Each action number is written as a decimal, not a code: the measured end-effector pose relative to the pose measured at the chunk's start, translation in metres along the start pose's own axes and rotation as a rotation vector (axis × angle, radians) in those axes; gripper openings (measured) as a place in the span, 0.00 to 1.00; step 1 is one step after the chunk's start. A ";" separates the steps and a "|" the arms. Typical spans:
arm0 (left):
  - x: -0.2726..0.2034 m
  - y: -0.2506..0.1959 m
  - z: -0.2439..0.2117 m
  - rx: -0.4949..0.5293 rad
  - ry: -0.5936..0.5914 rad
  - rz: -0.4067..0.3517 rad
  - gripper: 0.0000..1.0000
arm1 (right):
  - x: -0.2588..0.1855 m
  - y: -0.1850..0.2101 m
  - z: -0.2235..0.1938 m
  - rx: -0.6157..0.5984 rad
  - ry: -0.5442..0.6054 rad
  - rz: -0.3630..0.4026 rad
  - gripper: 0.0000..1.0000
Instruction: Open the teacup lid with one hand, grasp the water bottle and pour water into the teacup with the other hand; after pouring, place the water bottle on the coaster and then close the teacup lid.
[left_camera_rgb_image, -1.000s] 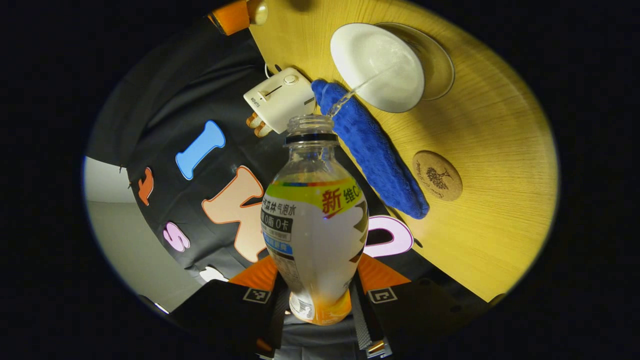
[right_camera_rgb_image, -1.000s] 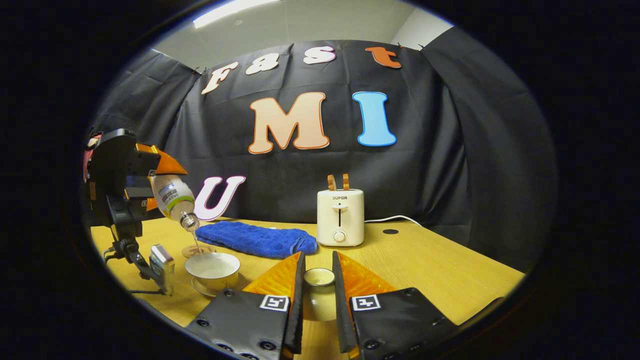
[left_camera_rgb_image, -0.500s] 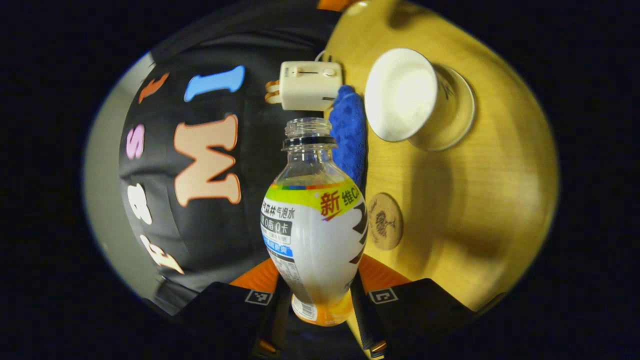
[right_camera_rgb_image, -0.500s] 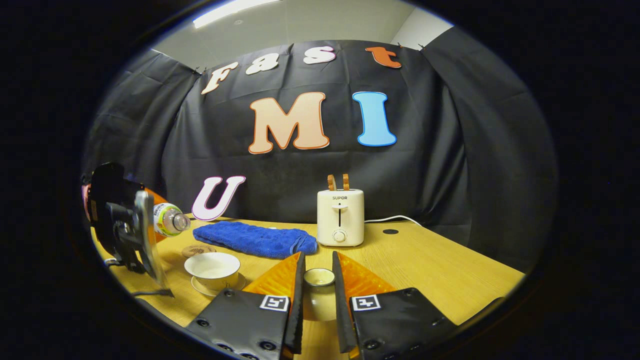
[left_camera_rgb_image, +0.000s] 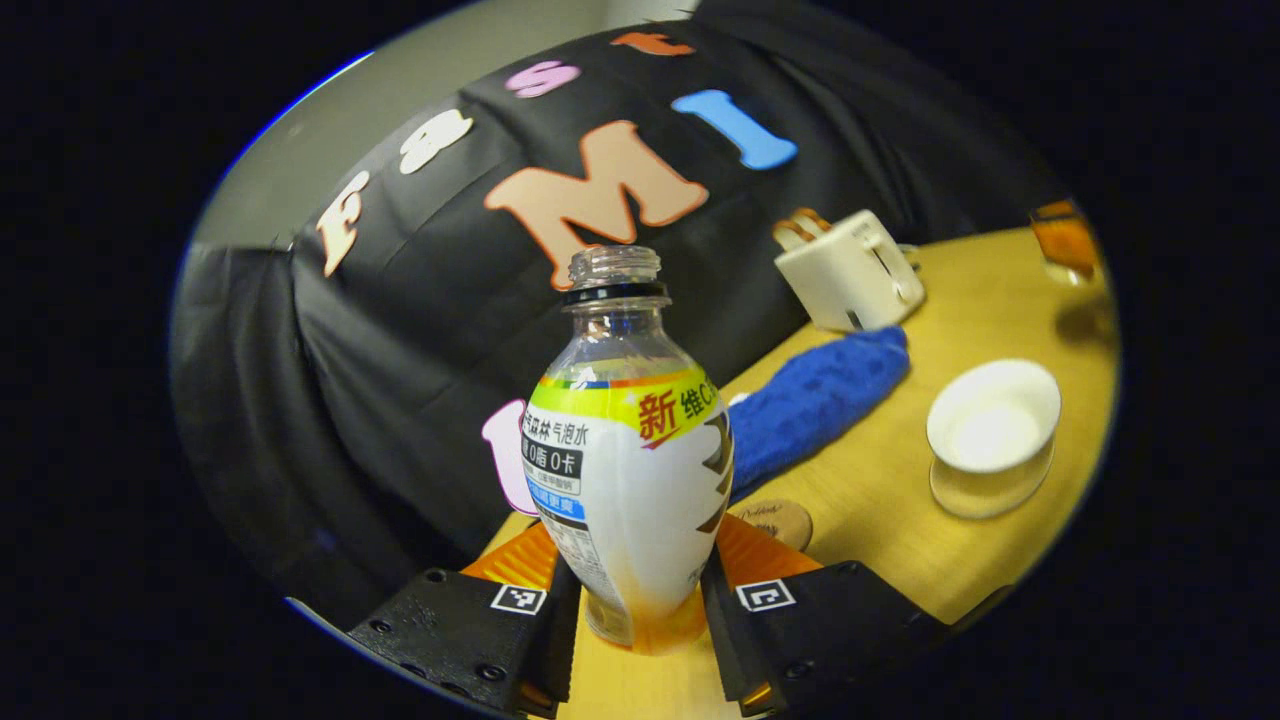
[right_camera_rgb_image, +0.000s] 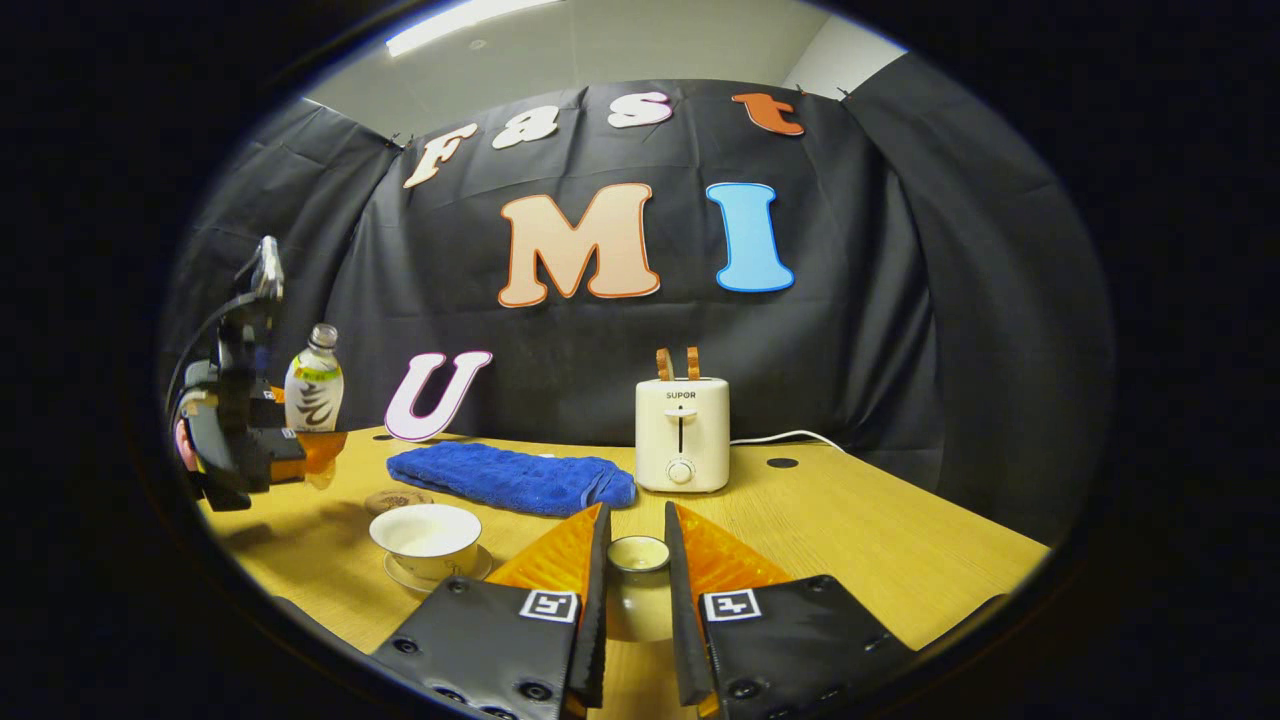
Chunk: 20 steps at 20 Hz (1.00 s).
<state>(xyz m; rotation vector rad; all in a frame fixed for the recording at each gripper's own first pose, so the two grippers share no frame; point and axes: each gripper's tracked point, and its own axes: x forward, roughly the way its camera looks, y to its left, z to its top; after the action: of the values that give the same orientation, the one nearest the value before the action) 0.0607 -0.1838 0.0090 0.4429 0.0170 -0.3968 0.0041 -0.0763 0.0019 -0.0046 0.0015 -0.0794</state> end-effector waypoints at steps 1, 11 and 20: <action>0.003 0.001 0.001 -0.085 -0.014 -0.022 0.53 | 0.000 0.000 0.000 0.000 0.000 0.000 0.31; 0.052 -0.019 0.010 -0.384 -0.090 -0.156 0.53 | 0.001 -0.001 0.000 0.000 0.001 0.000 0.31; 0.067 -0.033 -0.002 -0.370 -0.055 -0.200 0.55 | 0.001 0.000 0.000 0.000 0.001 0.000 0.31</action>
<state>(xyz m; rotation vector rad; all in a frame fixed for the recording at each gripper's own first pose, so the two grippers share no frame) 0.1096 -0.2355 -0.0131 0.0645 0.0802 -0.5897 0.0050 -0.0767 0.0017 -0.0051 0.0021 -0.0790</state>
